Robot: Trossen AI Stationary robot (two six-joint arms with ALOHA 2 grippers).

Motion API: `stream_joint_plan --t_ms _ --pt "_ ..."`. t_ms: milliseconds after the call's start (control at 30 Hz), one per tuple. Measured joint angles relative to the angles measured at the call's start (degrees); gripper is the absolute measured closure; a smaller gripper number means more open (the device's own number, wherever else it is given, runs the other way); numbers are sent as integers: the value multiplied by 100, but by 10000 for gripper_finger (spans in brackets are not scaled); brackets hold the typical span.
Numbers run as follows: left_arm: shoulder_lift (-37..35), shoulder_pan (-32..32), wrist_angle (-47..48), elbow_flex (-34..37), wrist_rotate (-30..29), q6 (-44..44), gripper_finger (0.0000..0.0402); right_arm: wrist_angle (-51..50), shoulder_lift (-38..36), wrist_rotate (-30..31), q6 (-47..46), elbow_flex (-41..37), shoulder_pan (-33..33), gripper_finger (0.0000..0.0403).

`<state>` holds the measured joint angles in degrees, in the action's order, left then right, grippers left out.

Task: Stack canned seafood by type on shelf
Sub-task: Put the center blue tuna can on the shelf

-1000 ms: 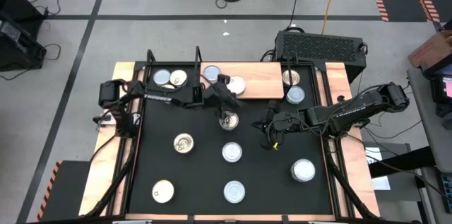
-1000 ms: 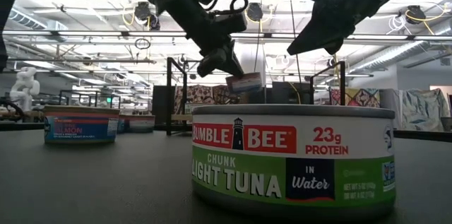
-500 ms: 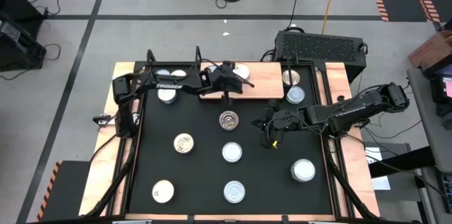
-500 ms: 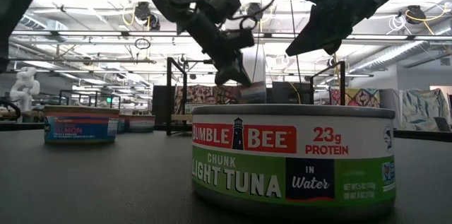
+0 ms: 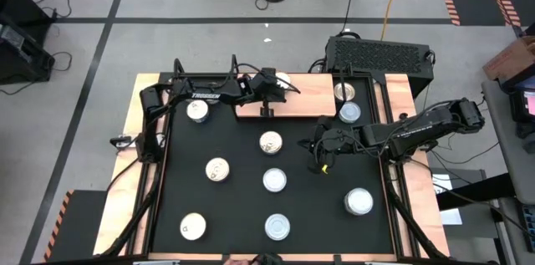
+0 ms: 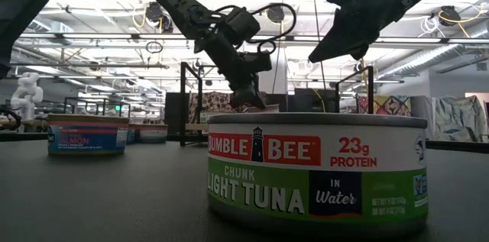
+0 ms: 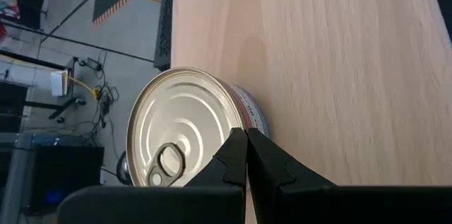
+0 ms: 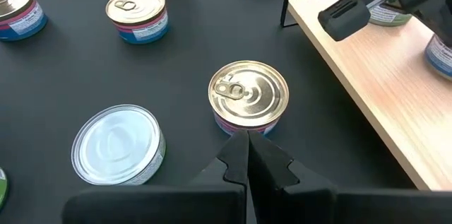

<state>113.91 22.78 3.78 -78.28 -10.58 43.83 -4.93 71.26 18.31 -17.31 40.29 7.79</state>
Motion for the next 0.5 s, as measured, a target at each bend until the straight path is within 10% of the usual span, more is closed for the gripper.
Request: stream_joint_plan --t_ms 500 --pt "0 62 143 -2 225 -17 398 -2 0 0 1 0 0 403"
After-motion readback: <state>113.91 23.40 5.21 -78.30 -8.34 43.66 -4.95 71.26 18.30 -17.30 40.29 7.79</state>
